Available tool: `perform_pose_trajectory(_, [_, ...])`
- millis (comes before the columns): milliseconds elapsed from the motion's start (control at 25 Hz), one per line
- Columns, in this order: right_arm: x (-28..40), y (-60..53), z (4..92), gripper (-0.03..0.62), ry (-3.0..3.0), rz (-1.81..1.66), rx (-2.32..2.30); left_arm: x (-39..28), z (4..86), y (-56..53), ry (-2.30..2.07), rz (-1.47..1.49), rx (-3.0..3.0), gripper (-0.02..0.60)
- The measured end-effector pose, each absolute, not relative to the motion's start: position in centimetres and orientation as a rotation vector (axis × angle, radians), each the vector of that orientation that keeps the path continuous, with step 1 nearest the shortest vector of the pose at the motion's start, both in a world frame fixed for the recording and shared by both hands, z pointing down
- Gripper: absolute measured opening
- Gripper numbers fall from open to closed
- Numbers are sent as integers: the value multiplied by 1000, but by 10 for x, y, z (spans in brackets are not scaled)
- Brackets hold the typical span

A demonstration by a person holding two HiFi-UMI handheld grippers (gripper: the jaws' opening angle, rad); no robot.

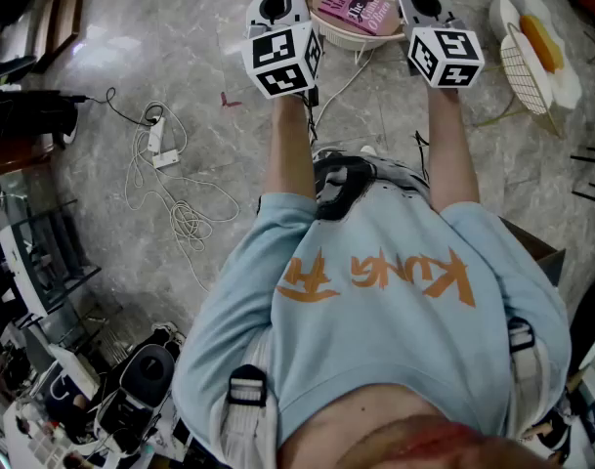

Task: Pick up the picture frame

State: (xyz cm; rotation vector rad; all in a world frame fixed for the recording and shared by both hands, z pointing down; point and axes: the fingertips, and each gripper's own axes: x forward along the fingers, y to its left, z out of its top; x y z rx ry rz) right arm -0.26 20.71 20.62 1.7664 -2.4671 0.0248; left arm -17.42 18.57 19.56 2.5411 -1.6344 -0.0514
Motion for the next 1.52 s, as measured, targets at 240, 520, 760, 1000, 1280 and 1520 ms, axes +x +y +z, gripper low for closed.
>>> perform_pose_trajectory(240, [-19,206,208,-3,-2469,18,1775,-188,198,182,-1585,-93,2528,20])
perform_pose_trajectory(520, [-17,209,203,-3,-2409,16,1895,-202,199,180,-1546,-131,2537,20])
perform_pose_trajectory(760, [-11,214,198,-2,-2397,-15,1905,-201,204,173,-1515,-168,2517,20])
perform_pose_trajectory(1000, [-8,220,191,-2,-2427,-20,1890,-194,204,176,-1494,-173,2514,20])
perform_pose_trajectory(1280, [-13,200,200,-2,-2452,-4,1859,-199,209,161,-1527,-167,2500,20])
perform_pose_trajectory(1520, [-5,155,201,-2,-2540,76,1892,-208,204,131,-1603,-178,2475,20])
